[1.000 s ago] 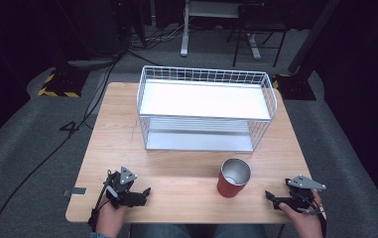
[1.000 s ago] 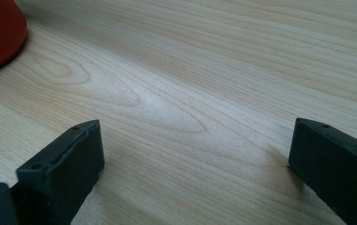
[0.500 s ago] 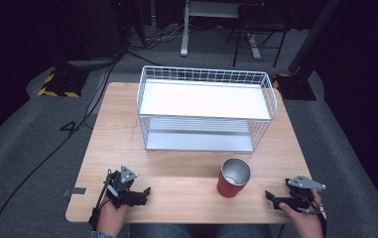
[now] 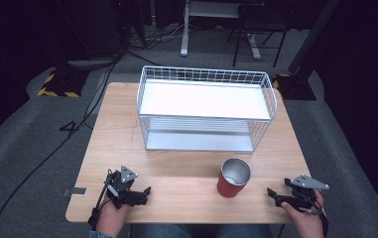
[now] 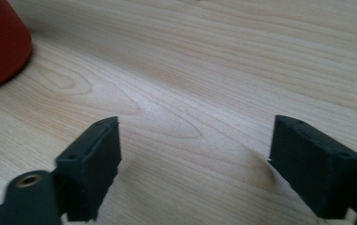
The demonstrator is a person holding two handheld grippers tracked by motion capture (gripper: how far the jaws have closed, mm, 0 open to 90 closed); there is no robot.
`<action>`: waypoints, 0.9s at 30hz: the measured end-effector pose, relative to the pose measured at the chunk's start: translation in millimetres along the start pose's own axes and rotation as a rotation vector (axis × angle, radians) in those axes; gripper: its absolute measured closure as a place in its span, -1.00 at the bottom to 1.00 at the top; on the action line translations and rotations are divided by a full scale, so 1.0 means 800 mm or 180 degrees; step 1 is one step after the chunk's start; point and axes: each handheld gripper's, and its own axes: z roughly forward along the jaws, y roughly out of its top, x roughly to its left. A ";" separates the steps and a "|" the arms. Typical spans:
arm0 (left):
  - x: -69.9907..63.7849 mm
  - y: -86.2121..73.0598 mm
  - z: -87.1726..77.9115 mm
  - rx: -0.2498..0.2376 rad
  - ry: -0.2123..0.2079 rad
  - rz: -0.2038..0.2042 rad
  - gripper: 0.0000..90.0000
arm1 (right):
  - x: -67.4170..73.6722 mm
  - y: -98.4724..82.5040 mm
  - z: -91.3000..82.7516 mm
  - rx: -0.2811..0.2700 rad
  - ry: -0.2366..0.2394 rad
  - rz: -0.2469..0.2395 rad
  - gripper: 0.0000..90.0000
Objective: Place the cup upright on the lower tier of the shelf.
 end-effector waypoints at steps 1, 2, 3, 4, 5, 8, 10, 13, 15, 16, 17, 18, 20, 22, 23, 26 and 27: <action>0.000 0.000 0.000 0.0000 0.0001 0.0001 -1.00 | 0.001 0.002 -0.002 -0.0026 0.0009 0.0013 -0.62; 0.000 0.000 0.000 0.0000 0.0000 0.0000 -1.00 | 0.003 0.003 -0.004 -0.0036 0.0016 0.0028 -0.64; 0.000 0.000 0.000 0.0000 0.0000 0.0001 -1.00 | 0.004 0.005 -0.005 -0.0056 0.0022 0.0024 -0.65; 0.000 0.000 0.000 0.0000 0.0000 0.0000 -1.00 | 0.006 0.006 -0.008 -0.0071 0.0038 0.0050 -0.64; 0.000 0.000 0.000 0.0000 0.0000 -0.0003 -1.00 | 0.009 0.008 -0.010 -0.0089 0.0041 0.0062 -0.66; 0.000 0.000 0.000 -0.0003 -0.0001 -0.0004 -1.00 | 0.017 0.012 -0.016 -0.0124 0.0095 0.0058 -0.65; 0.001 0.000 0.000 0.0000 0.0007 -0.0006 -1.00 | 0.022 0.014 -0.019 -0.0128 0.0123 0.0061 -0.65; 0.001 0.000 0.000 -0.0005 0.0020 -0.0032 -1.00 | 0.032 0.018 -0.023 -0.0136 0.0175 0.0067 -0.65; 0.001 0.000 0.000 -0.0003 0.0032 -0.0042 -1.00 | 0.040 0.021 -0.026 -0.0166 0.0225 0.0029 -0.65; 0.001 0.000 0.000 -0.0003 0.0037 -0.0038 -1.00 | 0.045 0.022 -0.028 -0.0171 0.0249 0.0014 -0.65; 0.001 0.000 0.000 -0.0003 0.0039 -0.0044 -1.00 | 0.049 0.024 -0.029 -0.0194 0.0264 -0.0002 -0.65; 0.001 0.000 0.000 -0.0017 0.0046 -0.0058 -1.00 | 0.052 0.025 -0.030 -0.0186 0.0282 -0.0012 -0.65; 0.002 0.000 0.000 -0.0016 0.0049 -0.0079 -0.99 | 0.063 0.029 -0.032 -0.0219 0.0349 -0.0074 -0.65; 0.002 0.000 0.000 -0.0023 0.0051 -0.0087 -0.99 | 0.071 0.032 -0.033 -0.0239 0.0389 -0.0113 -0.65; 0.002 -0.001 0.000 -0.0021 0.0054 -0.0085 -0.99 | 0.075 0.033 -0.034 -0.0249 0.0414 -0.0138 -0.65; 0.002 -0.001 0.000 -0.0018 0.0070 -0.0091 -0.99 | 0.088 0.038 -0.035 -0.0273 0.0507 -0.0221 -0.65; 0.002 -0.001 -0.001 -0.0012 0.0073 -0.0085 -0.99 | 0.092 0.040 -0.034 -0.0250 0.0544 -0.0259 -0.65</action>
